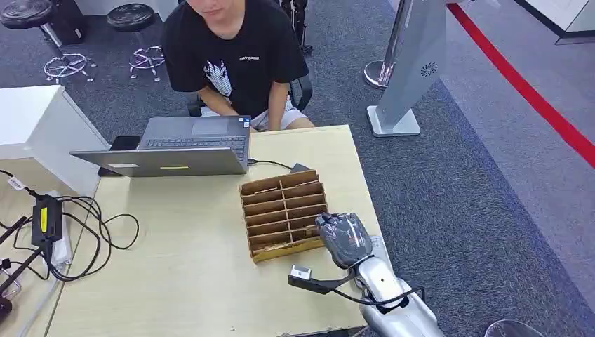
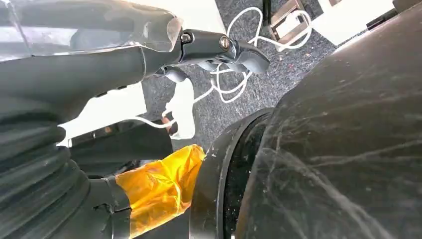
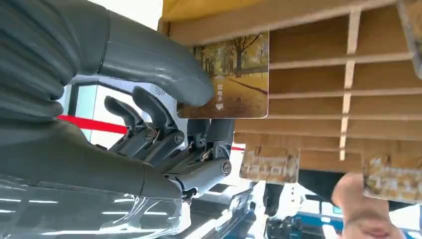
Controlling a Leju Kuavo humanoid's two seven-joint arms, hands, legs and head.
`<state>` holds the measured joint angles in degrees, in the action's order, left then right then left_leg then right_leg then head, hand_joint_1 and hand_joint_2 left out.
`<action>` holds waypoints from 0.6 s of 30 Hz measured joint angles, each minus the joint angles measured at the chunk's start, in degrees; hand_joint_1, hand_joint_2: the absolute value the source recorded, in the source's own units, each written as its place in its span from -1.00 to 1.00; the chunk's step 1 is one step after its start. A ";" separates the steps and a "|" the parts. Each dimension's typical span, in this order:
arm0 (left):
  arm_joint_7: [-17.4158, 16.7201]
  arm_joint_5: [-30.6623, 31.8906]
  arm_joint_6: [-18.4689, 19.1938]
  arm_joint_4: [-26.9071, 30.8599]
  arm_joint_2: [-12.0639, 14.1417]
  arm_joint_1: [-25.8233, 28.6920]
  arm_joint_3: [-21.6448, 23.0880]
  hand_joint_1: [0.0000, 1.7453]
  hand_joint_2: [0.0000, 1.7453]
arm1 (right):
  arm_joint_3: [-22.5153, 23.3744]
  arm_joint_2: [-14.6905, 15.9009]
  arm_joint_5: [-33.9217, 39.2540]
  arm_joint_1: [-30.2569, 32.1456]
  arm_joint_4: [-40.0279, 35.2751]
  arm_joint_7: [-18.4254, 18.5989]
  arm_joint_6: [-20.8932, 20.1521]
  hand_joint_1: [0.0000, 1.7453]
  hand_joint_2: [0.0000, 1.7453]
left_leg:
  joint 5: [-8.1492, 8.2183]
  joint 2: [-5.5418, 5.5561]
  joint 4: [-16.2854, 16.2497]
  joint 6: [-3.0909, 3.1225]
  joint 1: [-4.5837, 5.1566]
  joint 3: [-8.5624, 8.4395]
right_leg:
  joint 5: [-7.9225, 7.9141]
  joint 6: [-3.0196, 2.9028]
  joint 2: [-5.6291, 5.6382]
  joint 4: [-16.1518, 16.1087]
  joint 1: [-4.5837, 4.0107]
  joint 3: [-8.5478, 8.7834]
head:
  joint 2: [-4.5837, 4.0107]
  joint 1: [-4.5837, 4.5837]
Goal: Pass the card to the sensor for recognition and then transmit it.
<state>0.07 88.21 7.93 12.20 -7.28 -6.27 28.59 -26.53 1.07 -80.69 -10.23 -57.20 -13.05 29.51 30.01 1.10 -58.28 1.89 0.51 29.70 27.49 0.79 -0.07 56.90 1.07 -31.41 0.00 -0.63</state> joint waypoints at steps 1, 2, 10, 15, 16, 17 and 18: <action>0.00 0.00 0.00 0.00 0.00 0.00 0.00 -1.00 1.00 | 0.13 0.07 0.57 0.05 -0.81 -0.39 0.09 1.00 1.00 | 0.00 0.00 0.00 0.00 0.00 0.00 | 0.00 0.00 0.00 0.00 0.00 -0.01 | 0.00 0.00; 0.00 0.00 0.02 0.00 0.00 0.00 0.00 -1.00 1.00 | 0.33 0.20 1.31 0.12 -2.12 -0.79 0.44 1.00 1.00 | 0.00 0.00 0.00 0.00 0.00 0.02 | 0.00 0.00 0.00 0.00 0.00 -0.02 | 0.00 0.00; 0.09 0.00 0.13 0.00 0.02 -0.01 0.00 -1.00 1.00 | 2.38 1.55 4.02 0.10 -21.67 -1.62 -1.61 1.00 1.00 | 0.00 0.01 0.00 0.00 0.00 0.08 | 0.00 0.00 0.00 0.00 0.00 -0.07 | 0.00 0.02; 0.44 0.00 0.22 0.00 0.04 -0.14 0.61 -1.00 1.00 | 2.93 1.92 5.73 -3.01 -29.51 -1.24 -5.06 1.00 1.00 | 0.00 -0.03 0.00 0.00 0.01 0.17 | -0.01 0.00 0.01 0.02 0.02 -0.10 | 0.00 0.00; 0.67 0.00 0.39 0.00 0.04 -0.27 1.14 -1.00 1.00 | 2.93 1.90 6.30 -4.92 -30.22 -1.11 -6.26 1.00 1.00 | -0.01 -0.06 0.00 0.00 0.01 0.14 | -0.02 0.00 0.03 0.02 0.02 -0.10 | 0.00 0.00; 0.92 0.00 0.53 0.00 0.04 -0.42 1.62 -1.00 1.00 | 2.95 1.86 7.19 -6.94 -30.40 -0.96 -8.11 1.00 1.00 | -0.02 -0.06 0.00 0.02 0.01 0.13 | -0.05 0.03 0.03 0.02 0.01 -0.08 | 0.00 -0.02; 1.27 0.00 0.59 0.00 0.04 -0.57 2.12 -1.00 1.00 | 2.97 1.73 7.78 -9.07 -30.29 -0.79 -9.69 1.00 1.00 | -0.04 -0.03 0.00 0.02 0.01 0.14 | -0.06 0.04 0.02 0.02 0.01 -0.09 | 0.00 0.07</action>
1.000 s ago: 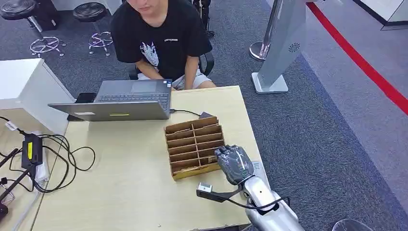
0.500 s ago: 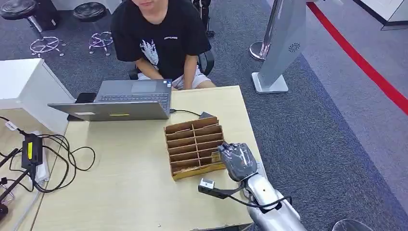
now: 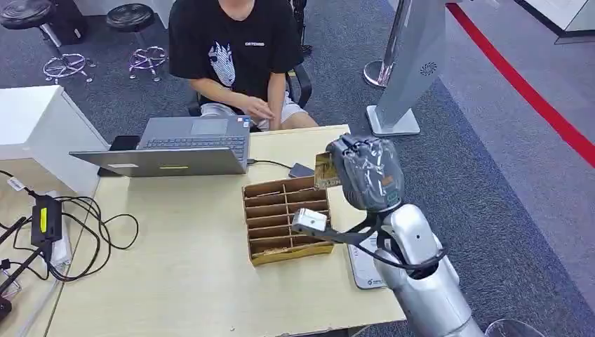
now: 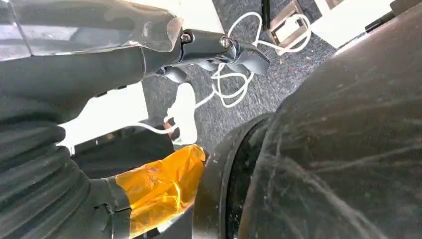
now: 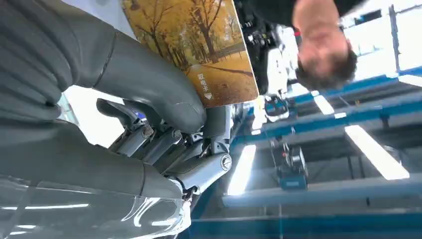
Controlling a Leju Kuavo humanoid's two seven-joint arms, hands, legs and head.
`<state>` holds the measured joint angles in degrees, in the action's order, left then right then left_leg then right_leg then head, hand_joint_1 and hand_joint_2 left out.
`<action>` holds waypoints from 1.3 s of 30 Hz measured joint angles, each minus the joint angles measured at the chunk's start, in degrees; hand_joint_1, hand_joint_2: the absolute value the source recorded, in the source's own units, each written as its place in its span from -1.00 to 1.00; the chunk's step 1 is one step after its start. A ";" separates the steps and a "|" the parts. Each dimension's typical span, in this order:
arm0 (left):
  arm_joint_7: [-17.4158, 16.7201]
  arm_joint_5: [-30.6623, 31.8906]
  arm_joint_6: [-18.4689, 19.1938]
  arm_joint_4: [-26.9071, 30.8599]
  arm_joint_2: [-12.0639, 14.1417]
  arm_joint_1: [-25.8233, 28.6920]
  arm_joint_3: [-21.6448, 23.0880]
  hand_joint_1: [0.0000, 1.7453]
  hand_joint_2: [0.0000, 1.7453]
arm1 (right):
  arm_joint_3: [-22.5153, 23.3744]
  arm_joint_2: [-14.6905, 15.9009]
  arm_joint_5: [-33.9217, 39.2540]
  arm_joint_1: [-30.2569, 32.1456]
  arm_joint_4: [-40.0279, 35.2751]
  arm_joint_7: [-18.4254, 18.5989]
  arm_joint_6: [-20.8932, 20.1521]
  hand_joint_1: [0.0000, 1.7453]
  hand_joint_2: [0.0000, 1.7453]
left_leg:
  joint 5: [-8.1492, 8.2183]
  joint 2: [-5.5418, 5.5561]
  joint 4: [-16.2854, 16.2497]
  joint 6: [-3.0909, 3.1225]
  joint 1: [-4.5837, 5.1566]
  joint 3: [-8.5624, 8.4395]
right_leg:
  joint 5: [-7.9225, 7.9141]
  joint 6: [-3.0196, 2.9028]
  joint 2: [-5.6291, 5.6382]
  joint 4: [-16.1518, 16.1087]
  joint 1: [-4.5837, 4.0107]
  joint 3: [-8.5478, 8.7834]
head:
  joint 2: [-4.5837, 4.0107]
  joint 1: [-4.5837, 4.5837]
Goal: Pass the card to the sensor for recognition and then transmit it.
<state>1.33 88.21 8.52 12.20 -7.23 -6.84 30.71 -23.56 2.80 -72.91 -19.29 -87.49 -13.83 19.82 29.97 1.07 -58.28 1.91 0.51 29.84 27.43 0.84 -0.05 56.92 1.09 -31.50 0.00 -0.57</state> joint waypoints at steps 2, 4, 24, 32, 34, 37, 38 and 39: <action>0.48 0.00 0.15 0.00 0.00 -0.29 1.46 -1.00 1.00 | 0.00 -0.59 0.96 -4.45 0.94 0.70 -3.47 1.00 1.00 | -0.06 0.02 0.00 0.04 -0.01 0.06 | -0.05 -0.04 -0.02 0.04 0.00 0.00 | 0.00 -0.04; 0.85 0.00 0.46 0.00 0.00 -0.74 2.89 -1.00 1.00 | 0.00 -2.12 1.31 -10.81 4.89 1.99 -7.12 1.00 1.00 | -0.11 -0.07 0.00 0.03 0.00 0.07 | -0.14 -0.05 0.04 0.07 0.00 -0.08 | 0.00 -0.04; 3.04 0.00 2.19 0.00 0.02 -3.51 12.72 -1.00 1.00 | -1.18 -15.78 -9.27 -40.73 55.28 13.68 -8.86 1.00 1.00 | -0.22 0.24 0.00 -0.03 -0.05 0.31 | -0.15 -0.05 -0.10 0.03 -0.01 -0.22 | 0.00 -0.04; 2.99 0.00 2.19 0.00 0.02 -3.67 13.55 -1.00 1.00 | -1.20 -15.87 -9.90 -40.21 58.51 14.29 -6.00 -1.00 1.00 | -0.22 0.24 -0.01 -0.02 -0.05 0.34 | -0.15 -0.05 -0.11 -0.01 -0.01 -0.26 | 0.00 -0.04; 2.97 0.00 2.19 0.00 0.02 -3.69 13.57 -1.00 1.00 | -1.20 -15.87 -10.21 -40.13 58.79 13.92 -5.37 -1.00 1.00 | -0.22 0.23 -0.01 -0.02 -0.05 0.35 | -0.15 -0.05 -0.11 -0.01 -0.02 -0.30 | 0.00 -0.04; 2.95 0.00 2.19 0.00 0.00 -3.69 13.59 -1.00 1.00 | -1.20 -15.87 -10.52 -39.88 58.84 13.37 -4.17 -1.00 1.00 | -0.22 0.21 0.00 -0.03 -0.06 0.36 | -0.15 -0.05 -0.09 0.00 -0.02 -0.32 | 0.00 -0.07; 2.93 0.00 2.19 0.00 0.00 -3.69 13.59 -1.00 1.00 | -1.20 -15.87 -10.60 -39.84 58.82 13.07 -3.95 -1.00 1.00 | -0.22 0.21 0.00 -0.03 -0.06 0.36 | -0.15 -0.05 -0.09 0.00 -0.02 -0.33 | 0.00 -0.04; 2.93 0.00 2.19 0.00 0.00 -3.68 13.59 -1.00 1.00 | -1.20 -15.87 -10.69 -39.74 58.75 12.70 -3.57 -1.00 1.00 | -0.22 0.21 0.00 -0.03 -0.06 0.36 | -0.15 -0.05 -0.09 0.00 -0.02 -0.33 | 0.00 -0.07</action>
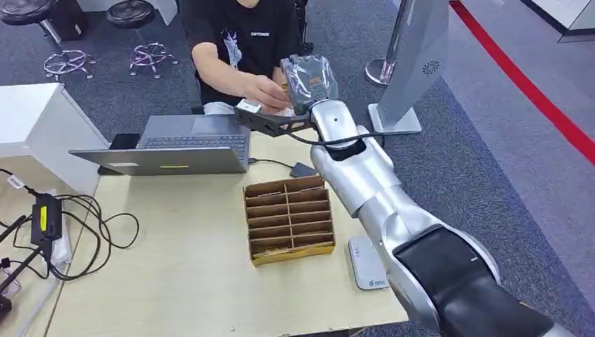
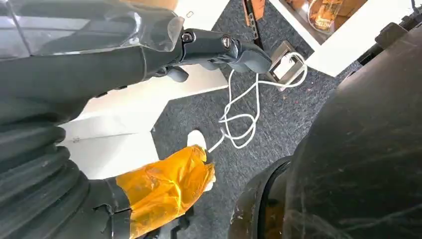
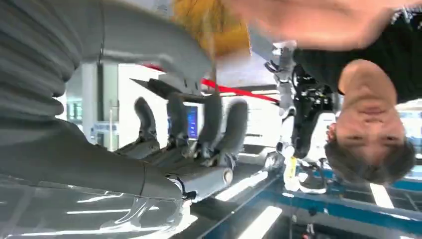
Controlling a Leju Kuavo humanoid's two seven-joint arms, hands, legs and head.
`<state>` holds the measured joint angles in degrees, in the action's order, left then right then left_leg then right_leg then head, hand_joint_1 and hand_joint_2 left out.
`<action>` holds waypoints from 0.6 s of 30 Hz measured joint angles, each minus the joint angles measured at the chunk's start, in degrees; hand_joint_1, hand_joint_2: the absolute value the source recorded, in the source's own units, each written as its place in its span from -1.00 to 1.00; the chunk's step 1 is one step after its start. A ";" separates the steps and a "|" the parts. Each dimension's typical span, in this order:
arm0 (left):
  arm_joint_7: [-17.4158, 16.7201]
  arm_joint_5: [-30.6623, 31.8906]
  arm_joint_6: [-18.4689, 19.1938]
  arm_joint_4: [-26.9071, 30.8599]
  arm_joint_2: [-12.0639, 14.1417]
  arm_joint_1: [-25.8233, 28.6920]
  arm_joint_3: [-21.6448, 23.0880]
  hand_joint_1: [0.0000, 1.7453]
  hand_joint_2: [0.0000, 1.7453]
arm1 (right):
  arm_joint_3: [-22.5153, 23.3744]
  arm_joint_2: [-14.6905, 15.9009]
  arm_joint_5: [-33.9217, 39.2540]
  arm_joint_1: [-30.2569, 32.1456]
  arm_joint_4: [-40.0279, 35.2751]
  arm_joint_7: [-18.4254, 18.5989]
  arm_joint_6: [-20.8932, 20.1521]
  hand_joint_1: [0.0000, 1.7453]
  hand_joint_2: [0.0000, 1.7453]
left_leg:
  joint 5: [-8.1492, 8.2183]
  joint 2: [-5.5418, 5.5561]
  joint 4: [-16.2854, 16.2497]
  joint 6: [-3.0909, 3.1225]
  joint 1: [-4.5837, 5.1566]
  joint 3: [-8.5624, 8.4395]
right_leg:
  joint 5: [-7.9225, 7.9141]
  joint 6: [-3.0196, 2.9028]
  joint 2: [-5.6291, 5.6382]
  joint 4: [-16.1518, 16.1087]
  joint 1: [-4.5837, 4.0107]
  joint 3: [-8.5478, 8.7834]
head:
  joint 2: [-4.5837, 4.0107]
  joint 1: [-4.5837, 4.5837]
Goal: Pass the card to the sensor for recognition and then transmit it.
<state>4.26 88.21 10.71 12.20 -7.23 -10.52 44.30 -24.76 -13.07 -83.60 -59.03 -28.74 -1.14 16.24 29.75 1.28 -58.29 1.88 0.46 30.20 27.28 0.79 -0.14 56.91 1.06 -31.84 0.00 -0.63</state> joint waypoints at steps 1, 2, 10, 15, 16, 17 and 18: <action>-0.02 0.00 -0.02 0.00 0.00 0.01 0.00 -1.00 1.00 | 0.02 0.04 0.09 0.17 -0.22 -0.47 0.48 -1.00 1.00 | 0.00 0.00 0.00 0.00 0.00 0.00 | 0.00 0.00 0.00 0.00 0.00 0.00 | 0.00 0.02; -0.09 -0.02 -0.04 0.00 0.00 0.01 0.00 -1.00 1.00 | 0.09 0.15 0.35 0.39 -0.46 -0.92 0.90 -1.00 1.00 | 0.00 0.00 0.00 0.00 0.00 0.00 | 0.00 0.00 0.00 0.00 0.00 0.00 | 0.00 0.00; -1.20 -0.50 -0.33 0.00 0.13 0.24 -0.02 -1.00 1.00 | 4.24 4.48 6.23 6.83 -9.10 -6.60 4.81 -1.00 1.00 | 0.01 0.06 -0.01 0.01 0.03 0.01 | 0.00 0.00 -0.08 -0.04 0.02 0.02 | 0.00 0.02; -1.99 -1.84 -0.81 0.00 0.42 0.67 -0.63 -1.00 1.00 | 10.61 8.97 16.98 14.37 -17.01 -13.01 4.61 -1.00 1.00 | 0.04 0.23 -0.02 0.07 0.04 0.04 | 0.01 0.02 -0.25 -0.14 0.01 0.04 | 0.00 0.02; -2.27 -2.10 -0.92 0.00 0.50 0.81 -0.94 -1.00 1.00 | 12.78 10.11 20.81 16.03 -18.48 -14.81 3.83 -1.00 1.00 | 0.05 0.25 -0.02 0.07 0.04 0.06 | 0.01 0.02 -0.27 -0.14 0.01 0.04 | 0.00 0.02; -2.36 -2.36 -1.07 0.00 0.57 0.91 -1.11 -1.00 1.00 | 14.90 10.97 24.09 17.49 -19.47 -16.58 2.68 -1.00 1.00 | 0.07 0.28 -0.02 0.11 0.04 0.08 | 0.01 0.02 -0.31 -0.16 0.01 0.04 | 0.00 0.02; -2.45 -2.54 -1.25 0.00 0.63 1.03 -1.29 -1.00 1.00 | 16.80 11.74 27.63 18.71 -20.00 -18.26 0.97 -1.00 1.00 | 0.08 0.28 -0.02 0.12 0.05 0.08 | 0.01 0.03 -0.31 -0.17 0.01 0.03 | 0.00 0.02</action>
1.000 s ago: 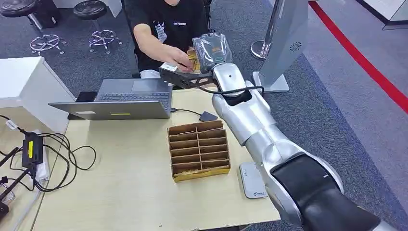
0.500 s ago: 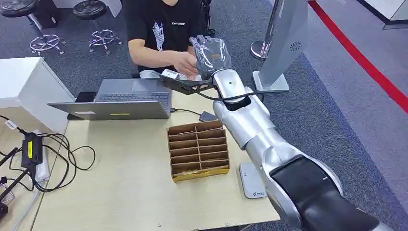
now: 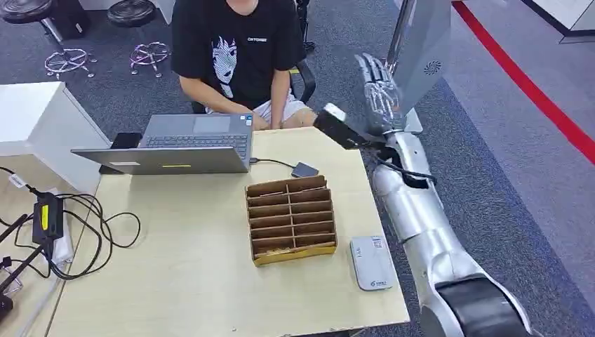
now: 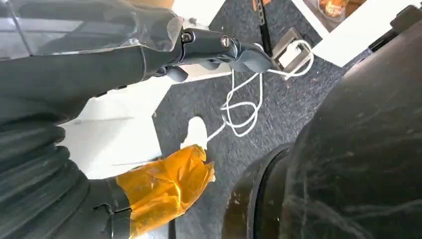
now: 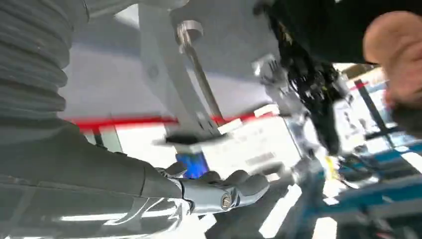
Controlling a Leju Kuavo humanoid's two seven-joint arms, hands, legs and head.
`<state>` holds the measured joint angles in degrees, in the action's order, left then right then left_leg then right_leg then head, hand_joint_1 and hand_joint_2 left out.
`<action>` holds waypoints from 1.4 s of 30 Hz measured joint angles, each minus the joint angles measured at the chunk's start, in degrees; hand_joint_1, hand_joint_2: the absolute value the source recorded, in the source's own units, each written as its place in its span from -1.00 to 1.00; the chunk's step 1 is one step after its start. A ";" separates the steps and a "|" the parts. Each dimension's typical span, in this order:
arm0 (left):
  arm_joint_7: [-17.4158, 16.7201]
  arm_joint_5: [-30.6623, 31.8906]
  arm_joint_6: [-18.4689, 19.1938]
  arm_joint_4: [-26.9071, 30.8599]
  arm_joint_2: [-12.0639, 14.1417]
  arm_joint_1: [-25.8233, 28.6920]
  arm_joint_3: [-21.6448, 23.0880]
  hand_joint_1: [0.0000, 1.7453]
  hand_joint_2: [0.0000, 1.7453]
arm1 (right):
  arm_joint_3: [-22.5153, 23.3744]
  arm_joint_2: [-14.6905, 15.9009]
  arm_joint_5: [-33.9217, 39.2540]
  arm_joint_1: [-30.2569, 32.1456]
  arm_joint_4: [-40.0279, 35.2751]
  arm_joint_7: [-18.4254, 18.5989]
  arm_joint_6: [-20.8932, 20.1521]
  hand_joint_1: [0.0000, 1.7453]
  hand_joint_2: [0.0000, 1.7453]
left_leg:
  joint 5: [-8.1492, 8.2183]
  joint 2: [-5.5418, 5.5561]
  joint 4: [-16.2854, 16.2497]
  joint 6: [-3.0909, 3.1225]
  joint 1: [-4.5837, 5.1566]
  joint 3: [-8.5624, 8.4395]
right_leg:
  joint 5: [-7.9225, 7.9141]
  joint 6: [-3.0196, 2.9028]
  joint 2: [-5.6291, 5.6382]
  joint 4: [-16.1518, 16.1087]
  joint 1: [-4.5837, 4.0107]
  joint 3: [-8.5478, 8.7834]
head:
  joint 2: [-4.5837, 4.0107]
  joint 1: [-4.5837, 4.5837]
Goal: Pass the card to the sensor for recognition and then transmit it.
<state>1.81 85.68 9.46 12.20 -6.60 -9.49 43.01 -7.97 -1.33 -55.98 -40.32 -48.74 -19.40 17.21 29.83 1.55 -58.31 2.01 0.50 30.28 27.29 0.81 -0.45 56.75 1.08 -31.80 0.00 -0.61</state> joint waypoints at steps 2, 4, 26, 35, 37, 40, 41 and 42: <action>-0.04 -0.24 -0.46 0.00 0.26 0.22 -0.59 -1.00 1.00 | 5.79 2.23 9.53 1.95 0.07 -4.35 -4.80 -1.00 1.00 | 0.00 0.01 0.00 0.01 0.01 0.02 | 0.00 0.00 -0.03 -0.03 0.00 -0.01 | 0.00 -0.02; -0.11 -0.24 -0.63 0.00 0.39 0.39 -1.01 -1.00 1.00 | 11.61 4.57 16.98 3.17 1.62 -7.78 -7.82 -1.00 1.00 | 0.01 0.15 -0.01 0.01 0.03 0.04 | 0.01 0.01 -0.16 -0.07 0.01 0.01 | 0.00 -0.04; -1.05 0.13 -1.62 0.00 0.59 0.98 -2.99 -1.00 1.00 | 62.04 19.36 39.43 24.89 27.25 -13.02 -15.83 -1.00 1.00 | 0.20 0.32 0.14 0.24 0.04 -0.08 | 0.28 0.38 -0.41 -0.27 0.01 0.30 | 0.00 -0.02; -1.07 0.15 -1.68 0.00 0.50 1.03 -3.02 -1.00 1.00 | 67.35 18.55 38.77 28.43 31.48 -9.78 -16.80 -1.00 1.00 | 0.19 0.24 0.14 0.24 0.05 -0.15 | 0.27 0.38 -0.33 -0.27 0.02 0.32 | 0.00 -0.02; -1.07 0.18 -1.73 0.00 0.46 1.02 -3.02 -1.00 1.00 | 67.51 18.38 35.88 28.61 31.91 -5.73 -15.15 -1.00 1.00 | 0.18 0.24 0.14 0.24 0.04 -0.20 | 0.27 0.38 -0.32 -0.27 0.01 0.35 | 0.00 -0.02; -1.07 0.50 -1.75 0.00 0.29 1.02 -3.02 -1.00 1.00 | 66.79 17.66 31.10 29.31 32.85 -0.86 -12.80 -1.00 1.00 | 0.19 0.24 0.14 0.24 0.04 -0.21 | 0.28 0.38 -0.32 -0.27 0.02 0.36 | 0.00 -0.04; -1.05 0.81 -1.73 0.00 0.24 1.00 -3.02 -1.00 1.00 | 65.93 17.39 28.09 29.68 33.25 2.15 -12.01 -1.00 1.00 | 0.19 0.25 0.15 0.24 0.03 -0.20 | 0.28 0.39 -0.33 -0.27 0.00 0.37 | 0.00 -0.02; -1.00 1.20 -1.70 0.00 0.17 0.95 -3.02 -1.00 1.00 | 64.66 17.00 24.82 30.13 33.69 5.55 -11.88 -1.00 1.00 | 0.19 0.25 0.15 0.24 0.01 -0.19 | 0.28 0.39 -0.33 -0.27 0.00 0.36 | 0.00 0.00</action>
<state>0.81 86.88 7.76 12.20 -6.43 -8.55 40.00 56.69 15.67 -31.16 -10.18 -15.06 -13.84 5.33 30.02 1.81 -58.16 2.24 0.52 30.09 27.57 1.20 -0.78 56.48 1.07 -31.44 0.00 -0.61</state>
